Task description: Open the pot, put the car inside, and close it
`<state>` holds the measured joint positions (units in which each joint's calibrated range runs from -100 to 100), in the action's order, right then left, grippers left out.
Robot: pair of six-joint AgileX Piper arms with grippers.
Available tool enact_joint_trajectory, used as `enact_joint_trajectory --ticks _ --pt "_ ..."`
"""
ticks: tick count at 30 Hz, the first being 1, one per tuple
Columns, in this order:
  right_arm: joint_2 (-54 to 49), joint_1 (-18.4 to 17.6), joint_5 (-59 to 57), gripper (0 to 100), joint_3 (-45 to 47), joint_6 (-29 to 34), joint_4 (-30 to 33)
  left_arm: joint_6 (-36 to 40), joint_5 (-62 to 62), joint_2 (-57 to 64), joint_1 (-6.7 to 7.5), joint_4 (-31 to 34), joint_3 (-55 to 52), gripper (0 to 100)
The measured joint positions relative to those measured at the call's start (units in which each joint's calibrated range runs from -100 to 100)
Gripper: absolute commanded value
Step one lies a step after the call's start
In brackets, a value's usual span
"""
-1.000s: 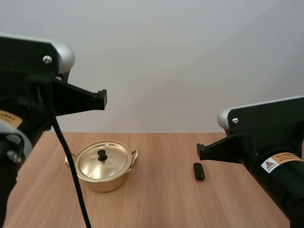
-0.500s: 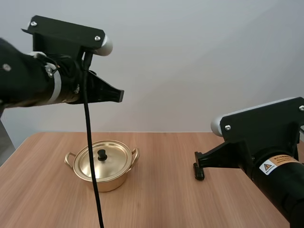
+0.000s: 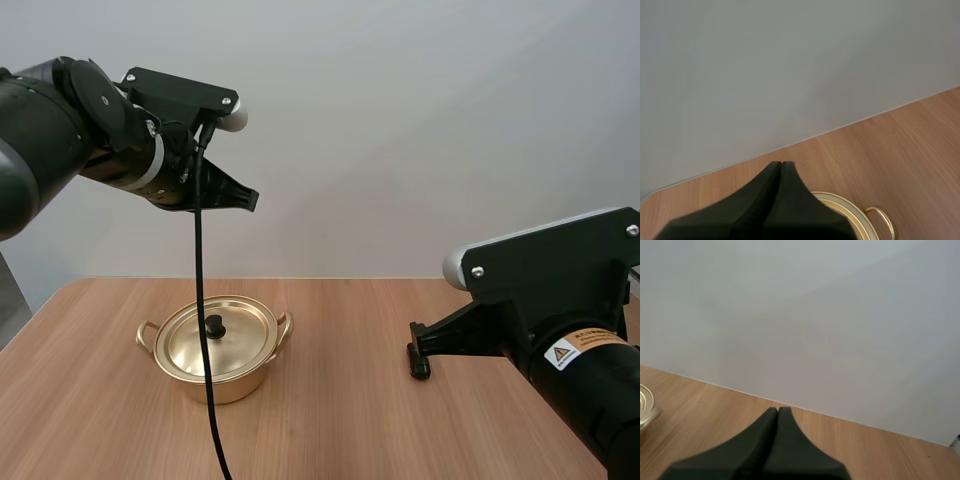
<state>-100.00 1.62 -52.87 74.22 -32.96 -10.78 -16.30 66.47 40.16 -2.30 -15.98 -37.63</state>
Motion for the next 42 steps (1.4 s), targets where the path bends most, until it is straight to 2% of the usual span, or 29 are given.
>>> enact_joint_trajectory --ticks 2,4,6,10,12,22,29,42 --pt "0.0 0.0 0.0 0 0.0 0.0 0.0 0.0 2.4 -0.8 0.00 0.0 1.0 1" --pt "0.0 0.0 -0.3 0 0.0 0.0 0.0 0.0 5.5 -1.3 0.00 0.0 1.9 11" --pt "0.0 0.0 -0.5 0 0.0 0.0 0.0 0.1 9.0 -1.9 0.00 0.0 2.4 30" --pt "0.0 0.0 -1.4 0 0.0 0.0 0.0 0.8 15.1 -3.0 0.00 0.0 2.4 76" --pt "0.0 0.0 -1.6 0 0.0 0.0 0.0 1.3 17.5 -3.8 0.00 0.0 2.4 87" --pt "0.0 0.0 -1.8 0 0.0 0.0 0.0 1.7 30.4 -10.9 0.00 2.2 2.4 87" --pt "0.0 0.0 -1.8 0 0.0 0.0 0.0 3.1 30.4 -16.3 0.00 7.6 2.4 86" --pt "0.0 0.0 -1.8 0 0.0 0.0 0.0 2.3 30.4 -24.8 0.00 7.7 2.4 86"
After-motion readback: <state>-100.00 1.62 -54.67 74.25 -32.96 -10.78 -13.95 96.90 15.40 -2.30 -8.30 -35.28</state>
